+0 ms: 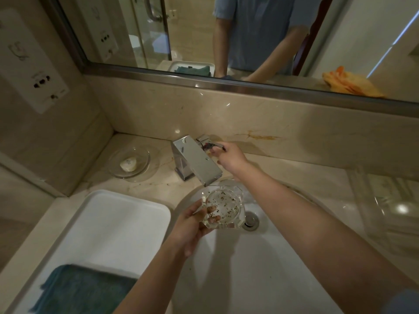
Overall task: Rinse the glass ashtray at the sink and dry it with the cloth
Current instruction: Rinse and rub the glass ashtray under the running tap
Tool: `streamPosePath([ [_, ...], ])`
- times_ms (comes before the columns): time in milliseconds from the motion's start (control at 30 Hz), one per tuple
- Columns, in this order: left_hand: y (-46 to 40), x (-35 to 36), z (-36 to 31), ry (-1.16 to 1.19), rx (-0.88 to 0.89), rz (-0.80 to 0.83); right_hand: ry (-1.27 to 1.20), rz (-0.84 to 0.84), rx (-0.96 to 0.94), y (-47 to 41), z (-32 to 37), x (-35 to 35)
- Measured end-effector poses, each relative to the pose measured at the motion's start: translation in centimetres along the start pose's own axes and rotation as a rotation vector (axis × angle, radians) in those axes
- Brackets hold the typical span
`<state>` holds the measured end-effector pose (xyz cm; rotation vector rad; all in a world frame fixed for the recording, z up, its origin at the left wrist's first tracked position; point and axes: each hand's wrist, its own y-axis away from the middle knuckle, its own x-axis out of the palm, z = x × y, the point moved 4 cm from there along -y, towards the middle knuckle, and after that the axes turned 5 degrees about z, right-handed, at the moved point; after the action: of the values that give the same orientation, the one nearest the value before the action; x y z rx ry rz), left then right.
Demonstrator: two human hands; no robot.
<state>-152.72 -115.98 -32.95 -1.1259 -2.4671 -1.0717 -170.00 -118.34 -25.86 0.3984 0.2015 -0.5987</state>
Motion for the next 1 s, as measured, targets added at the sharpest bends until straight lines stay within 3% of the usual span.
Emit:
streamPosePath([
  [700, 0.0, 0.0, 0.0, 0.016, 0.005, -0.003, -0.017, 0.019, 0.008, -0.5, -0.5, -0.2],
  [1000, 0.1, 0.1, 0.0, -0.011, 0.000, -0.010, -0.025, -0.027, 0.122, 4.4, -7.5, -1.2],
])
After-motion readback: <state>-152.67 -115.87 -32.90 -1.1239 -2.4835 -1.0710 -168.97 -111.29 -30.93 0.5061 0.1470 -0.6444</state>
